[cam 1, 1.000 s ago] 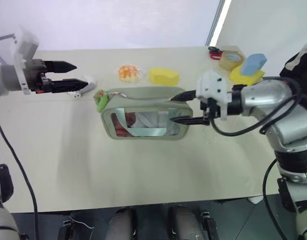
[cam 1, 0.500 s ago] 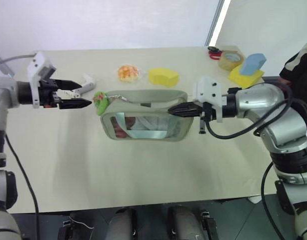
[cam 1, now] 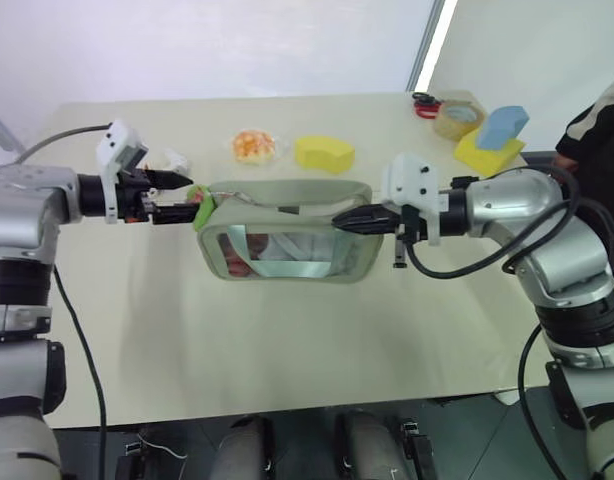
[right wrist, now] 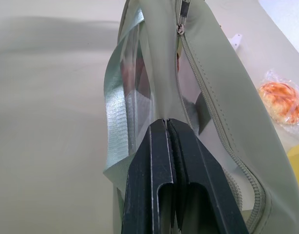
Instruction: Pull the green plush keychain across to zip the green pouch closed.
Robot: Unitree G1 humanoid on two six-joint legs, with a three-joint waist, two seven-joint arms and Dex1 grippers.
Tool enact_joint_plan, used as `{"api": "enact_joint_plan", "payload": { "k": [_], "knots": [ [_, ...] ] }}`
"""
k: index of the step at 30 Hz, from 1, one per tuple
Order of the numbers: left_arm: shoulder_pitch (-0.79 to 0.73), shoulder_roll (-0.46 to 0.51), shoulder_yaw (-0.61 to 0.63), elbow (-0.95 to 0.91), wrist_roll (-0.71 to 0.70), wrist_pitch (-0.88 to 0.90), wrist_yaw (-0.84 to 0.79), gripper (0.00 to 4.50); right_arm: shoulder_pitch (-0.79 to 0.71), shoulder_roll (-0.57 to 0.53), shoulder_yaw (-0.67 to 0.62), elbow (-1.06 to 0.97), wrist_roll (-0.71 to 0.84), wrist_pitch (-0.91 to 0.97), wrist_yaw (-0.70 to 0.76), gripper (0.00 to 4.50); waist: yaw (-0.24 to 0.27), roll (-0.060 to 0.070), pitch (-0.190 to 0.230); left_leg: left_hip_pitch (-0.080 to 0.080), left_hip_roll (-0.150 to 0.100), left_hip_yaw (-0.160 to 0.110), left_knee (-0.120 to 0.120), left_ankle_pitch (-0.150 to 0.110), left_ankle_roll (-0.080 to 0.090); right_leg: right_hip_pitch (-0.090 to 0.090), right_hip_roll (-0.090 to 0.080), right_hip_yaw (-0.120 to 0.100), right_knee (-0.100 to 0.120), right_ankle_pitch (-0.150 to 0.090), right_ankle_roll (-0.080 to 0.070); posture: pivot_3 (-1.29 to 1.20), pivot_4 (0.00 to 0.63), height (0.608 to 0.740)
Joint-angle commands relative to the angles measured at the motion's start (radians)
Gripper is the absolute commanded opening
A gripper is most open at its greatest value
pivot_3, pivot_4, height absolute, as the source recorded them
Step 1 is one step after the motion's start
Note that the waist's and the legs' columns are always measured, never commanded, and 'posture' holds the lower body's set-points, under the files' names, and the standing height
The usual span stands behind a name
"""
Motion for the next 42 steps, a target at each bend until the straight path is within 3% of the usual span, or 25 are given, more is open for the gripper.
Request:
{"api": "enact_joint_plan", "payload": {
  "k": [1,8,13,20,28,31,37,38,42],
  "knots": [
    [-0.013,-0.004,0.025,-0.013,-0.009,-0.002,0.017,3.56,-0.017,0.015,-0.005,-0.01,0.003,-0.015,-0.003,0.0,0.0,0.0,0.0,0.0,0.0,0.0,0.0,0.0,0.0,0.0,0.0,0.0,0.0,0.0,0.0,0.0,0.15,0.74],
    [-0.093,0.012,0.054,-0.019,-0.033,0.034,0.023,0.06,-0.017,0.014,-0.007,0.011,-0.005,-0.025,-0.004,0.0,0.001,0.0,0.0,0.0,0.0,0.0,0.0,0.0,0.0,0.0,0.0,0.0,0.0,0.0,0.0,0.0,0.15,0.74],
    [-0.224,0.007,0.058,-0.1,-0.114,0.154,-0.017,0.06,-0.024,0.019,-0.005,0.04,-0.015,-0.045,-0.005,0.0,0.008,0.0,0.0,-0.001,0.0,0.0,0.001,0.0,0.0,0.0,0.0,0.0,0.0,0.0,0.0,0.0,0.15,0.74],
    [-0.197,-0.04,-0.054,-0.253,-0.081,0.1,-0.045,0.06,-0.051,0.044,0.006,0.087,-0.033,-0.069,-0.011,0.0,0.004,0.001,0.0,0.001,0.0,0.0,0.0,0.0,0.0,0.001,0.0,0.0,0.0,0.0,0.0,0.0,0.15,0.74],
    [-0.202,-0.156,-0.106,-0.214,-0.013,0.015,0.038,0.06,-0.055,0.053,0.001,0.088,-0.046,-0.069,-0.018,0.0,0.005,0.0,0.0,0.001,0.0,0.0,0.0,0.0,0.0,0.001,0.0,0.001,0.0,0.0,0.0,0.0,0.15,0.74],
    [-0.212,-0.145,-0.105,-0.216,-0.023,0.028,0.008,1.12,-0.052,0.052,-0.001,0.086,-0.05,-0.067,-0.022,0.0,0.003,0.001,0.0,0.001,0.0,0.0,0.0,0.0,0.0,0.001,0.0,0.001,0.0,0.0,0.0,0.0,0.15,0.74],
    [-0.261,-0.076,-0.106,-0.17,0.03,-0.01,-0.017,4.18,-0.054,0.054,-0.003,0.087,-0.05,-0.061,-0.025,0.0,0.003,0.0,0.0,0.001,0.0,0.0,0.0,0.0,0.0,0.001,0.0,0.0,0.0,0.0,0.0,0.0,0.15,0.74],
    [-0.277,-0.061,-0.1,-0.159,0.031,-0.008,-0.024,4.44,-0.055,0.055,-0.003,0.09,-0.051,-0.063,-0.026,0.0,0.004,0.0,0.0,0.001,0.0,0.0,0.0,0.0,0.0,0.001,0.0,0.0,0.0,0.0,0.0,0.0,0.15,0.74],
    [-0.292,0.029,-0.091,-0.143,0.045,-0.009,-0.064,4.44,-0.054,0.057,-0.001,0.105,-0.055,-0.078,-0.024,0.0,0.003,0.001,0.0,0.0,0.0,0.0,0.0,0.0,0.0,0.001,0.0,0.0,0.0,0.0,0.0,0.0,0.15,0.74]
  ]
}}
